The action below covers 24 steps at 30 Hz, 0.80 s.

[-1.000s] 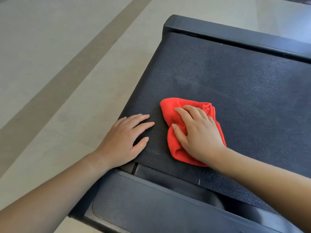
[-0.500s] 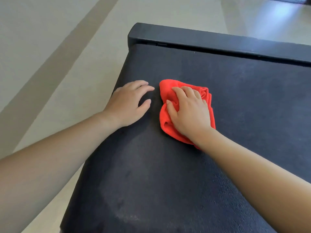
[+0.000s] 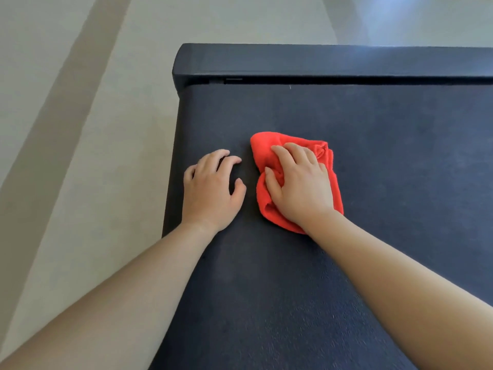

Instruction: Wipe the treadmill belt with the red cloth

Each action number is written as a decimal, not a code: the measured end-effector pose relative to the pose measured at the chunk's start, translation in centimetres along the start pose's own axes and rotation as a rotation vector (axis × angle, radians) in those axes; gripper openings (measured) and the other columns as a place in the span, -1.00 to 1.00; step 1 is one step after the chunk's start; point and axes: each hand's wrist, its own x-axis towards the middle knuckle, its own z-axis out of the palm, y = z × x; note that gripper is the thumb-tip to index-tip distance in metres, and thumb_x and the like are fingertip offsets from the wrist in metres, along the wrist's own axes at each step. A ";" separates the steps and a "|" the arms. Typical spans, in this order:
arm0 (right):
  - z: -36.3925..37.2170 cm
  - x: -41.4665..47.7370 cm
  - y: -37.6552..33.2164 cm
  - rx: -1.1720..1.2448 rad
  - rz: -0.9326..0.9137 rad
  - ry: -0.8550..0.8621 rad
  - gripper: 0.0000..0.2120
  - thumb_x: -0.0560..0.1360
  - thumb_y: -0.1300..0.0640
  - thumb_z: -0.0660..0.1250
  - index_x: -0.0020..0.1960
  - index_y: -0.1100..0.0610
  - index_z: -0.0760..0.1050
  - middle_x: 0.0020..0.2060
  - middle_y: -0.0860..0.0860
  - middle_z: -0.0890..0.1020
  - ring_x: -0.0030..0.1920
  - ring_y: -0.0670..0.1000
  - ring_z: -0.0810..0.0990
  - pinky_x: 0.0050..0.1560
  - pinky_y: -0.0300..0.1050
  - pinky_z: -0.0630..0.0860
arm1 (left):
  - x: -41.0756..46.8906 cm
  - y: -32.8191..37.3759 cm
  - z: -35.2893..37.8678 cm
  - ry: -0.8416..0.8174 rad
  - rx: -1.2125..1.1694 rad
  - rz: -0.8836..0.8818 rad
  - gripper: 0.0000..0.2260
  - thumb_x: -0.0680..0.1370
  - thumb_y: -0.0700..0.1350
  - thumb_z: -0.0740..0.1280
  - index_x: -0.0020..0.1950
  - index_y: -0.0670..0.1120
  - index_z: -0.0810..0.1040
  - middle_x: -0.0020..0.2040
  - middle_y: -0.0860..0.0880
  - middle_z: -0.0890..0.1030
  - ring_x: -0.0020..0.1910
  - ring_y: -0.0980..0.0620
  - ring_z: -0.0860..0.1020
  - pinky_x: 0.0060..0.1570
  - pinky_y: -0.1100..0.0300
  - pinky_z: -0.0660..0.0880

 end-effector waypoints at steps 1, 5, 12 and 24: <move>0.3 0.9 0.1 0.000 0.001 0.003 -0.61 0.52 -0.03 0.23 0.29 0.11 0.43 0.25 0.06 0.49 0.26 0.15 0.41 0.05 0.09 0.40 | 0.1 0.0 0.0 0.006 0.003 0.002 -0.68 0.46 -0.01 0.25 0.21 0.05 0.48 0.29 0.06 0.44 0.30 0.06 0.37 0.21 0.04 0.25; 1.2 3.3 0.4 0.019 -0.040 0.006 -0.62 0.52 -0.03 0.20 0.27 0.11 0.43 0.23 0.06 0.49 0.23 0.15 0.41 0.03 0.08 0.38 | 0.1 0.0 0.1 0.028 0.022 -0.014 -0.68 0.45 0.02 0.21 0.20 0.08 0.48 0.28 0.09 0.45 0.28 0.10 0.37 0.20 0.10 0.25; 0.3 1.8 1.0 0.038 -0.115 0.016 -0.64 0.48 -0.02 0.26 0.21 0.13 0.47 0.13 0.08 0.54 0.13 0.17 0.48 -0.11 0.05 0.43 | 0.2 0.7 -0.5 -0.035 0.052 -0.041 -0.68 0.46 0.01 0.23 0.21 0.07 0.45 0.30 0.10 0.41 0.31 0.09 0.35 0.20 0.08 0.24; 0.4 0.2 -2.8 0.029 0.003 -0.027 -0.60 0.50 -0.03 0.23 0.29 0.08 0.43 0.22 0.01 0.51 0.23 0.10 0.43 0.11 0.13 0.46 | 3.0 -5.0 -1.7 -0.146 -0.050 0.242 -0.59 0.47 0.01 0.29 0.31 -0.01 0.42 0.37 0.03 0.38 0.35 -0.03 0.33 0.20 0.00 0.28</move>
